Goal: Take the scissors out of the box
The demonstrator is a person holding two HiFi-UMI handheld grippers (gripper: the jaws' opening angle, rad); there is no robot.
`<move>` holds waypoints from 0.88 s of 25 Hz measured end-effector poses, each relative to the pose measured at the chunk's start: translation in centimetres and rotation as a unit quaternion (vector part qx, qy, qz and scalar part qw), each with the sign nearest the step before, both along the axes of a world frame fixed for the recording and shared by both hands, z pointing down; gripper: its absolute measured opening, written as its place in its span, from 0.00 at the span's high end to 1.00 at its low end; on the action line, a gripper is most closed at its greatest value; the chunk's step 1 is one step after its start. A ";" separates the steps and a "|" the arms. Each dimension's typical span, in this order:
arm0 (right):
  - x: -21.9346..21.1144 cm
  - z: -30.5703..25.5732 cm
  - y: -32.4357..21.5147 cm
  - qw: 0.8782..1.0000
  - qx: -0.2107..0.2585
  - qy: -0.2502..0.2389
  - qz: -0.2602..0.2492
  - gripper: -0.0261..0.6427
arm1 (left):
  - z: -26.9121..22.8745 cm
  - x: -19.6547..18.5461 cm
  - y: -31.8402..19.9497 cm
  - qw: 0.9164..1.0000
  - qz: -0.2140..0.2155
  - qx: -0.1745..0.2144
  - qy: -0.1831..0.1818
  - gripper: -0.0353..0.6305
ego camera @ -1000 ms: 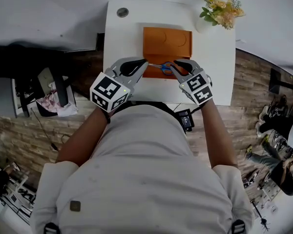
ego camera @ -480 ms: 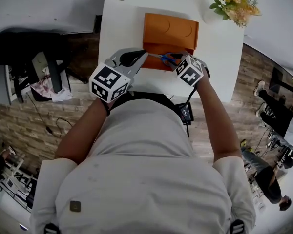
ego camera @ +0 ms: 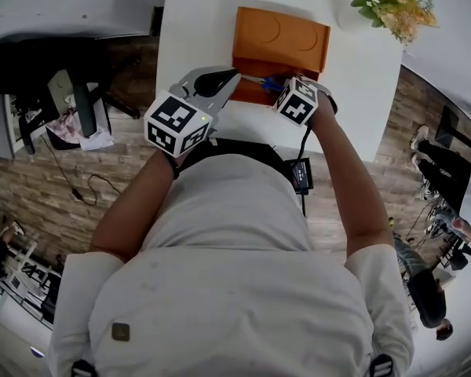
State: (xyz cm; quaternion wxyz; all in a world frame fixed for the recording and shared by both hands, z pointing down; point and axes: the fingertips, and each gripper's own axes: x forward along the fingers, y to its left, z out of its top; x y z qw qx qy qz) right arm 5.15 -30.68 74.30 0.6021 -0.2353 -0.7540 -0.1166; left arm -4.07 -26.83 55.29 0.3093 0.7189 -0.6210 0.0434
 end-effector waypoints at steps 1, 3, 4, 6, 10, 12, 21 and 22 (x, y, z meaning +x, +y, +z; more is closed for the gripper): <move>0.0 0.3 0.0 1.000 0.003 0.004 -0.004 0.75 | 0.1 0.0 0.1 1.000 -0.001 0.000 0.001 0.94; 0.1 0.8 0.1 1.000 0.007 0.010 -0.009 0.75 | 0.2 0.0 0.3 1.000 -0.002 -0.001 0.003 0.94; 0.1 1.0 0.1 1.000 0.009 0.011 -0.011 0.75 | 0.3 0.0 0.4 1.000 -0.002 -0.001 0.004 0.94; 0.1 1.1 0.0 1.000 0.016 0.011 -0.014 0.76 | 0.3 0.0 0.5 1.000 -0.004 -0.002 0.005 0.94; 0.3 1.4 -0.1 0.999 0.038 0.010 -0.034 0.78 | 0.4 -0.3 0.9 1.000 -0.010 -0.003 0.006 0.94; 0.1 1.4 0.0 0.998 0.051 0.005 -0.043 0.78 | 0.4 -0.3 1.1 1.000 -0.012 -0.002 0.006 0.94; 0.1 1.4 0.2 0.997 0.061 -0.015 -0.038 0.82 | 0.4 0.2 1.9 1.000 -0.006 -0.002 0.010 0.94; 0.1 1.4 0.2 0.997 0.063 -0.018 -0.038 0.82 | 0.4 0.2 2.0 1.000 -0.006 -0.001 0.009 0.94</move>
